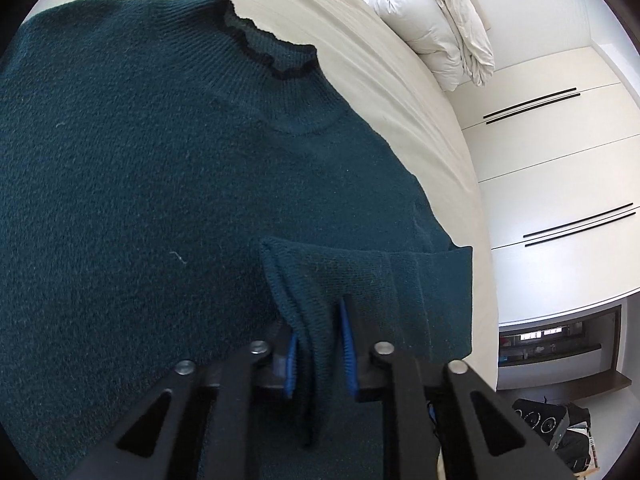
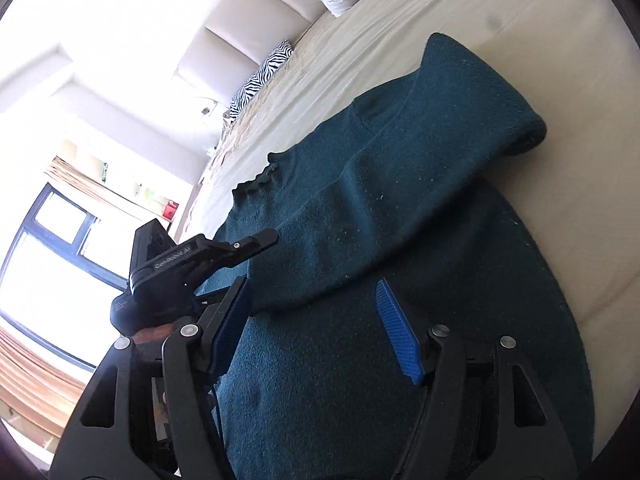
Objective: Fold small clothes
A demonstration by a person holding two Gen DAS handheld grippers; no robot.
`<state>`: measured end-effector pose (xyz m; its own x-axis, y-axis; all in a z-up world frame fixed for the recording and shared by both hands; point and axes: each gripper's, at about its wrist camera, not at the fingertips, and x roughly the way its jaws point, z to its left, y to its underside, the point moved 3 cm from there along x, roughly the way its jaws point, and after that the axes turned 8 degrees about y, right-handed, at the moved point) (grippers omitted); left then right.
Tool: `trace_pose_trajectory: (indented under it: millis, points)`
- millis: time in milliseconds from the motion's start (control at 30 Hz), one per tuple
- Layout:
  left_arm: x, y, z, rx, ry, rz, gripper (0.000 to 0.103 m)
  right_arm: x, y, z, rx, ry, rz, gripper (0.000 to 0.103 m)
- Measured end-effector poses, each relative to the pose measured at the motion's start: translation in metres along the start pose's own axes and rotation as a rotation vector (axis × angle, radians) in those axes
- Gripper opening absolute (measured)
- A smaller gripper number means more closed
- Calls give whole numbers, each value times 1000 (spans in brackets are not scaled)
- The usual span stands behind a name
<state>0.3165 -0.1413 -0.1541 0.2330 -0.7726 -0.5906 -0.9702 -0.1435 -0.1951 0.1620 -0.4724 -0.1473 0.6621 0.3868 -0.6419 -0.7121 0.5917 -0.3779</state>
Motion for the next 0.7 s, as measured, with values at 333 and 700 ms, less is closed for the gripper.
trace_pose_trajectory:
  millis: [333,700]
  points:
    - [-83,-37,9,118,-30,-157,8,-2,3,-35,96,-4,-8,63]
    - [-119,-49,82,37,-114,-249,8,-14,5,-44,109,8,-21,63]
